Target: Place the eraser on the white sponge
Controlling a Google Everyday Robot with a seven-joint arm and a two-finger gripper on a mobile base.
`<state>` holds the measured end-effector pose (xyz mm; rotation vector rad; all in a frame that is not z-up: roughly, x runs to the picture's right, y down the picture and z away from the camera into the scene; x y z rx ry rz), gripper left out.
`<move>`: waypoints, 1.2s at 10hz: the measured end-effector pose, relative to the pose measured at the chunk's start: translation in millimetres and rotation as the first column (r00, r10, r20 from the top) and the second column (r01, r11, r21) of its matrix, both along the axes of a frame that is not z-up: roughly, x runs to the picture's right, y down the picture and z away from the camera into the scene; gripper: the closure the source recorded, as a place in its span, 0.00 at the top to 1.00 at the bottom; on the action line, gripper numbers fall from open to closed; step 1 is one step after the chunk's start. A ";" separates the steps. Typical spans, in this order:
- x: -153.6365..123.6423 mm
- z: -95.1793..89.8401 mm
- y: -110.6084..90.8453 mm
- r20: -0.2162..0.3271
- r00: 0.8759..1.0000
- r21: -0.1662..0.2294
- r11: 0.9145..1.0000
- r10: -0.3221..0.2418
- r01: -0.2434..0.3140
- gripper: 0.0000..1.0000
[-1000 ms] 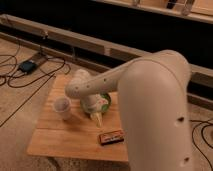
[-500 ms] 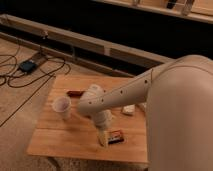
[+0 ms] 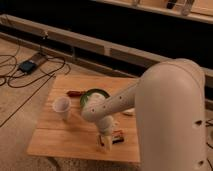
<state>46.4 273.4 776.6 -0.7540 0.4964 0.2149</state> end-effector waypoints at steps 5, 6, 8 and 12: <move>3.8 21.0 9.4 -0.056 0.998 0.028 1.000 -0.013 0.014 0.80; 3.1 23.8 9.2 -0.060 0.998 0.033 0.999 -0.014 0.016 0.80; 1.0 27.8 10.7 -0.061 0.998 0.031 0.999 -0.015 0.017 0.80; -4.2 30.2 17.6 -0.038 0.999 -0.012 1.000 0.006 -0.006 0.46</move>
